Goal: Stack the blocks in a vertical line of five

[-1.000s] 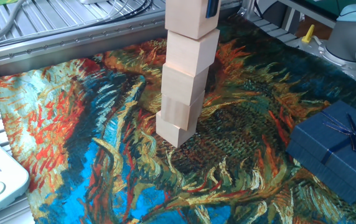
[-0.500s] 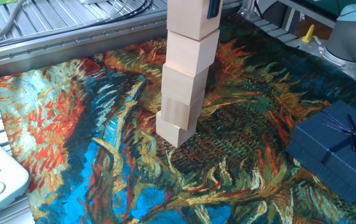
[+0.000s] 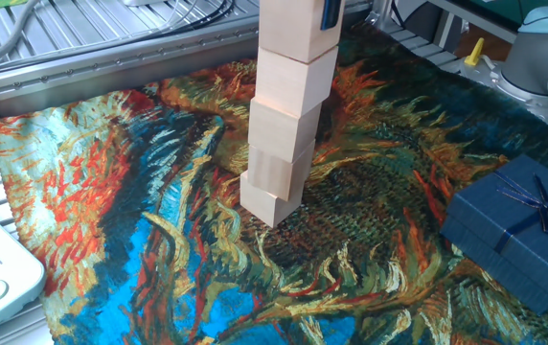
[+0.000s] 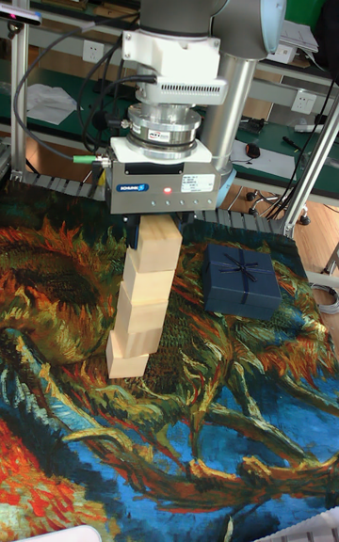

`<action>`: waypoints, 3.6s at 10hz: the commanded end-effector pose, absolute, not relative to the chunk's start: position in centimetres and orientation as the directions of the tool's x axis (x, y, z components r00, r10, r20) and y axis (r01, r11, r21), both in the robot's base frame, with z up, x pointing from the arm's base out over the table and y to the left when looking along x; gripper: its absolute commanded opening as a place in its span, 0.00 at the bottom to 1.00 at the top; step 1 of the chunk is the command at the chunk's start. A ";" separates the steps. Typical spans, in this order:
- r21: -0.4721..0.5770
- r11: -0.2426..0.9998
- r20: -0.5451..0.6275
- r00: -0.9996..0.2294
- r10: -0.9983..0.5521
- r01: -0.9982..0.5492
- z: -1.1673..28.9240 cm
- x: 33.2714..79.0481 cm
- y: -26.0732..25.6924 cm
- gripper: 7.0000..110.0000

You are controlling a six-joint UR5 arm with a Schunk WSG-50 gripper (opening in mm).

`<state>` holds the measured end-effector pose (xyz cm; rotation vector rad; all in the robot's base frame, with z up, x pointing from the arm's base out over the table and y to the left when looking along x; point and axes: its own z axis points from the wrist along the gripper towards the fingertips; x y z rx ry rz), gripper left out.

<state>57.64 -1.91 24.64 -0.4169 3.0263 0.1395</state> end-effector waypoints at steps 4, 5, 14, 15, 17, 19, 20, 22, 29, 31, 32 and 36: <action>0.089 0.960 -0.090 -0.962 -0.257 -0.264 24.8 57.4 -2.0 0.15; 0.086 0.961 -0.087 -0.963 -0.256 -0.263 24.8 57.4 -2.1 0.15; 0.125 0.948 -0.099 -0.954 -0.283 -0.294 24.7 57.4 -1.1 0.57; 0.129 0.946 -0.102 -0.953 -0.287 -0.298 24.7 57.5 -1.0 0.57; 0.128 0.943 -0.105 -0.949 -0.296 -0.308 24.6 57.5 -1.0 0.57; 0.121 0.938 -0.111 -0.943 -0.314 -0.326 24.6 57.7 -1.3 0.79; 0.100 0.935 -0.110 -0.938 -0.329 -0.340 24.7 57.9 -1.8 0.79; 0.099 0.934 -0.112 -0.937 -0.332 -0.343 25.5 58.4 -2.2 0.79; 0.151 0.961 -0.079 -0.972 -0.222 -0.232 33.5 64.4 -3.7 0.79; -0.007 0.979 -0.098 -0.974 -0.203 -0.203 32.2 68.6 -9.5 0.79; -0.017 0.988 -0.096 -0.984 -0.152 -0.151 30.7 69.6 -10.1 0.57; -0.024 0.998 -0.036 -0.998 -0.053 -0.052 27.3 70.6 -12.5 0.57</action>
